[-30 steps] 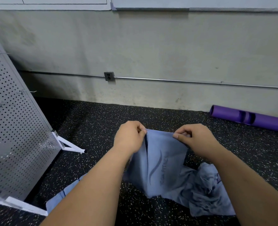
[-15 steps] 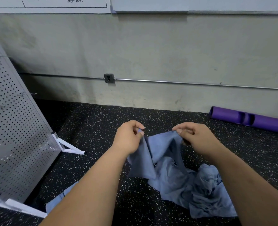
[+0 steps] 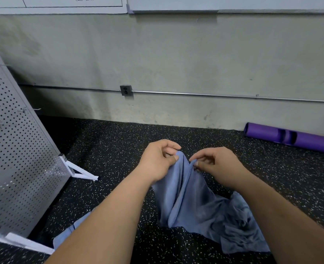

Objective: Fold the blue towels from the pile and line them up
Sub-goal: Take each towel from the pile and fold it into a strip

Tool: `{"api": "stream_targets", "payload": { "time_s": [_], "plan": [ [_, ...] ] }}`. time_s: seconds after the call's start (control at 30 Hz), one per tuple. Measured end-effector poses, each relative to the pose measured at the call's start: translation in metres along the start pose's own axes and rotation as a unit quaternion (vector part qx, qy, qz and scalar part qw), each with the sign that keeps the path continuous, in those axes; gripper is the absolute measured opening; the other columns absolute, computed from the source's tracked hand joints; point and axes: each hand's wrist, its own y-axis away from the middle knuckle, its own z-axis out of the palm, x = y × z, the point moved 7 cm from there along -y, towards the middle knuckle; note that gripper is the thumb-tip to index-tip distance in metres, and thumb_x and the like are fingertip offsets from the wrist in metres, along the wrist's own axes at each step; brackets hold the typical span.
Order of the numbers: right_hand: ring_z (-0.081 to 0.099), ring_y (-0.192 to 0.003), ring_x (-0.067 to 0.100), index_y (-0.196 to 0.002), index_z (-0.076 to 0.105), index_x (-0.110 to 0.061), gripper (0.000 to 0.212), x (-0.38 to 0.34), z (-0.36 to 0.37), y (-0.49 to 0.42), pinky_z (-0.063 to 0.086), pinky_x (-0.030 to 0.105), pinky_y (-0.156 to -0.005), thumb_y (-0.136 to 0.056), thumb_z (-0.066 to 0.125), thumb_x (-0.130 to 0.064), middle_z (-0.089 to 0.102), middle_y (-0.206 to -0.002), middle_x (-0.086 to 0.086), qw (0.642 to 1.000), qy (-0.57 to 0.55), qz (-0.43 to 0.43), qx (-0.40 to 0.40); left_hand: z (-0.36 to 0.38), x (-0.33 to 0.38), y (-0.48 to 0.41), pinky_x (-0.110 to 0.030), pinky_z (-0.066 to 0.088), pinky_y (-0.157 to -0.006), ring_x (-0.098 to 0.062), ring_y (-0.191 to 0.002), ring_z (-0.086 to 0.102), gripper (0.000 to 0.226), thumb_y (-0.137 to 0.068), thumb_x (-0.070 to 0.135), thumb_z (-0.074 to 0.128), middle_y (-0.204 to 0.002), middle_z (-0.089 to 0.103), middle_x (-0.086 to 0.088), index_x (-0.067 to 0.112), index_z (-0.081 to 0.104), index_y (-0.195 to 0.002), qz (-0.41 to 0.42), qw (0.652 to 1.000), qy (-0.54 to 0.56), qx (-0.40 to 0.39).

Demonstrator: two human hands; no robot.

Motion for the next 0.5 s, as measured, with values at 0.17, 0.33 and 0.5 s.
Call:
{"api": "stream_targets", "payload": {
  "time_s": [0.17, 0.33, 0.5],
  "plan": [
    [0.069, -0.089, -0.003, -0.091, 0.080, -0.036, 0.014, -0.011, -0.001, -0.002, 0.051, 0.011, -0.079, -0.092, 0.082, -0.022, 0.074, -0.093, -0.021, 0.999, 0.012, -0.036, 0.028, 0.003, 0.002, 0.000, -0.023, 0.051, -0.070, -0.011, -0.071, 0.056, 0.028, -0.091, -0.002, 0.078, -0.092, 0.079, -0.001, 0.022, 0.077, -0.105, 0.006, 1.000, 0.016, -0.007],
    [0.062, -0.071, 0.001, -0.089, 0.079, -0.034, 0.016, -0.011, 0.005, -0.002, 0.052, 0.016, -0.070, -0.092, 0.082, -0.018, 0.074, -0.081, -0.012, 0.999, -0.022, -0.036, 0.020, 0.007, 0.004, 0.002, -0.030, 0.053, -0.072, -0.012, -0.072, 0.055, 0.025, -0.091, 0.001, 0.079, -0.094, 0.080, -0.002, 0.020, 0.076, -0.107, 0.010, 0.999, 0.032, -0.015],
    [0.060, -0.070, 0.003, -0.088, 0.078, -0.034, 0.015, -0.012, 0.003, -0.002, 0.057, 0.025, -0.072, -0.089, 0.084, -0.020, 0.074, -0.080, -0.007, 0.998, -0.032, -0.045, 0.043, 0.012, 0.006, 0.004, -0.027, 0.053, -0.074, -0.010, -0.072, 0.054, 0.023, -0.092, 0.000, 0.079, -0.093, 0.081, -0.005, 0.016, 0.076, -0.108, 0.015, 0.998, 0.056, -0.033]
  ]
}}
